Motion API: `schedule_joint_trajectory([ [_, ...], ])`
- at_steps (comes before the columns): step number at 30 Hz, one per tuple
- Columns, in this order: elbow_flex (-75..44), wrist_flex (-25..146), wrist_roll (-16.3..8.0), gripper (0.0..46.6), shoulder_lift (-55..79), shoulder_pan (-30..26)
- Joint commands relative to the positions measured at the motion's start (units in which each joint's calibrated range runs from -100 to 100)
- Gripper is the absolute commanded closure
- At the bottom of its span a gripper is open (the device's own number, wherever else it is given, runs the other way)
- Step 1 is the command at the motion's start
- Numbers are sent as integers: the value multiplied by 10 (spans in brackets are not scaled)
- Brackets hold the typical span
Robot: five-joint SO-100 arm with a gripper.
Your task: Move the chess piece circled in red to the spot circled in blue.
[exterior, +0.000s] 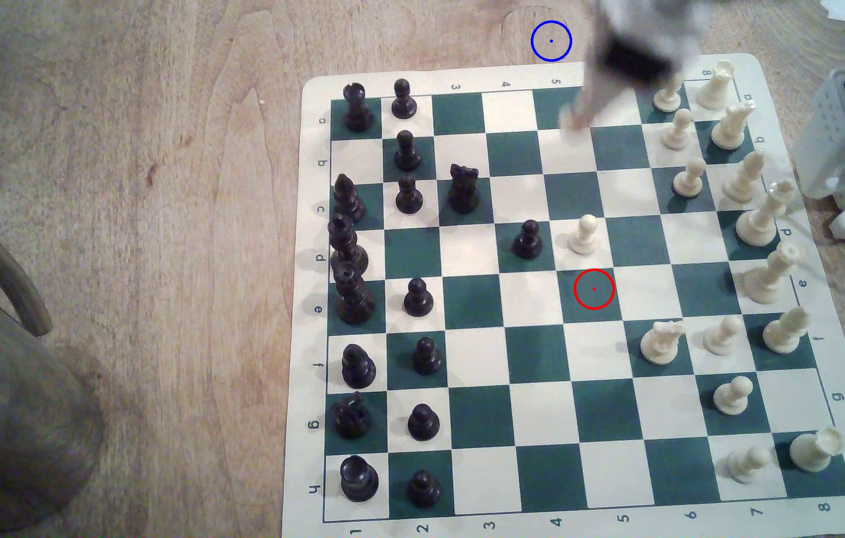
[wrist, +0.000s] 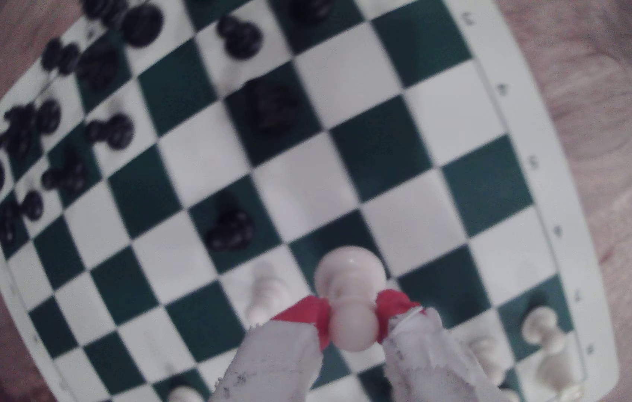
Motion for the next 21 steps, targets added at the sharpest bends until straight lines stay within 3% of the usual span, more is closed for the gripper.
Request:
schedule_joint_trajectory([
  [1, 20, -41, 47, 464, -52, 139],
  [7, 44, -120, 70, 464, 46, 223],
  [21, -15, -177, 73, 464, 216, 223],
])
